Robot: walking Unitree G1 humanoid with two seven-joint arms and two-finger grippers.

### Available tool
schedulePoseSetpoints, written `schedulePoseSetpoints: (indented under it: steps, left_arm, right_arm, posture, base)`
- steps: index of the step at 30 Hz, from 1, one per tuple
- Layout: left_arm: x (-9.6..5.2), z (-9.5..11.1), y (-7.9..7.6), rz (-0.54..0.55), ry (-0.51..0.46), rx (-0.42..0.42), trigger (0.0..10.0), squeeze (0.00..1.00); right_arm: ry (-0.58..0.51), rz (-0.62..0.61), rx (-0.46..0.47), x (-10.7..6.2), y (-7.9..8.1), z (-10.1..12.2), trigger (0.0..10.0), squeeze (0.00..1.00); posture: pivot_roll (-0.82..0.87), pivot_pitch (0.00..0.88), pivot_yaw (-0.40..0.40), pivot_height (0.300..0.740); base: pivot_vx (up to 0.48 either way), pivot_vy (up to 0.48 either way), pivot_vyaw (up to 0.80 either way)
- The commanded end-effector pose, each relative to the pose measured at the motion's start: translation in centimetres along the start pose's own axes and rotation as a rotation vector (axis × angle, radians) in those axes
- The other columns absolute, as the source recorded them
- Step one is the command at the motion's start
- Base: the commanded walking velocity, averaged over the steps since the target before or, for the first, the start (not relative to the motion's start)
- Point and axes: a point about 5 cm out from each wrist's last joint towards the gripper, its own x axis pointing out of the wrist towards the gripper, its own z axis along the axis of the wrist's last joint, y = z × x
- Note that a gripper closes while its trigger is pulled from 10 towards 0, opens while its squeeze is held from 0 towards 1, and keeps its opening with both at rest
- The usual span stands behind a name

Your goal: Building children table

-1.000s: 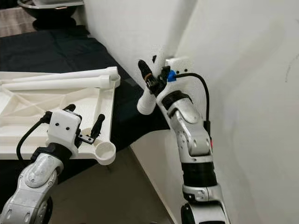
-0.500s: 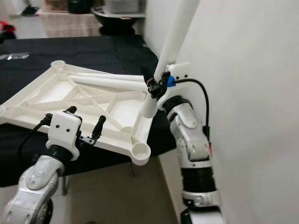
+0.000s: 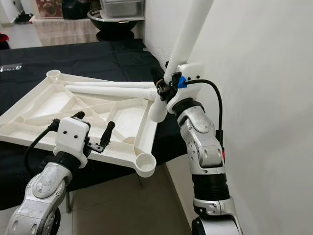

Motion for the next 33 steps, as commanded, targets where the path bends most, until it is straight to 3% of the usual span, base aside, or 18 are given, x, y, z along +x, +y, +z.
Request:
schedulePoseSetpoints:
  steps: [1, 9, 12, 13, 15, 22, 33]
  left_arm:
    - [-0.2, -0.1, 0.0, 0.000, -0.001, 0.009, 10.0, 0.00]
    - [-0.1, -0.3, -0.2, -0.003, 0.007, 0.013, 10.0, 0.00]
    - [0.2, -0.1, 0.0, 0.006, 0.009, 0.002, 10.0, 0.00]
    - [0.3, 0.1, 0.0, 0.011, -0.001, 0.001, 10.0, 0.00]
    - [0.3, 0.2, 0.0, 0.012, -0.004, 0.002, 10.0, 0.00]
    - [0.1, 0.1, 0.1, 0.018, -0.004, 0.004, 10.0, 0.00]
    - [0.2, 0.3, 0.2, 0.023, -0.008, 0.006, 10.0, 0.00]
  right_arm:
    - [-0.024, 0.008, 0.003, 0.0, 0.2, 0.5, 10.0, 0.00]
    - [-0.060, 0.000, -0.001, 0.5, -0.3, 1.8, 10.0, 0.00]
    - [-0.058, -0.009, -0.045, 0.6, -0.4, 2.0, 10.0, 0.00]
    - [-0.053, -0.017, -0.134, 0.8, -0.2, 2.1, 10.0, 0.00]
    - [-0.056, -0.018, -0.139, 1.0, 0.0, 2.2, 10.0, 0.00]
    - [-0.067, 0.043, -0.073, 0.7, 1.4, 1.9, 10.0, 0.00]
    - [-0.039, 0.047, -0.055, 0.0, 1.2, 1.2, 10.0, 0.00]
  posture:
    - [-0.01, 0.000, -0.056, 0.740]
    - [-0.02, 0.000, -0.053, 0.740]
    - [-0.02, 0.000, -0.056, 0.740]
    - [-0.02, 0.000, -0.055, 0.740]
    - [-0.02, 0.000, -0.055, 0.740]
    - [-0.02, 0.000, -0.054, 0.740]
    - [-0.02, 0.000, -0.051, 0.740]
  base:
    - [0.000, 0.000, 0.00]
    - [0.000, 0.000, 0.00]
    - [0.000, 0.000, 0.00]
    - [0.000, 0.000, 0.00]
    - [0.000, 0.000, 0.00]
    - [0.000, 0.000, 0.00]
    - [0.000, 0.000, 0.00]
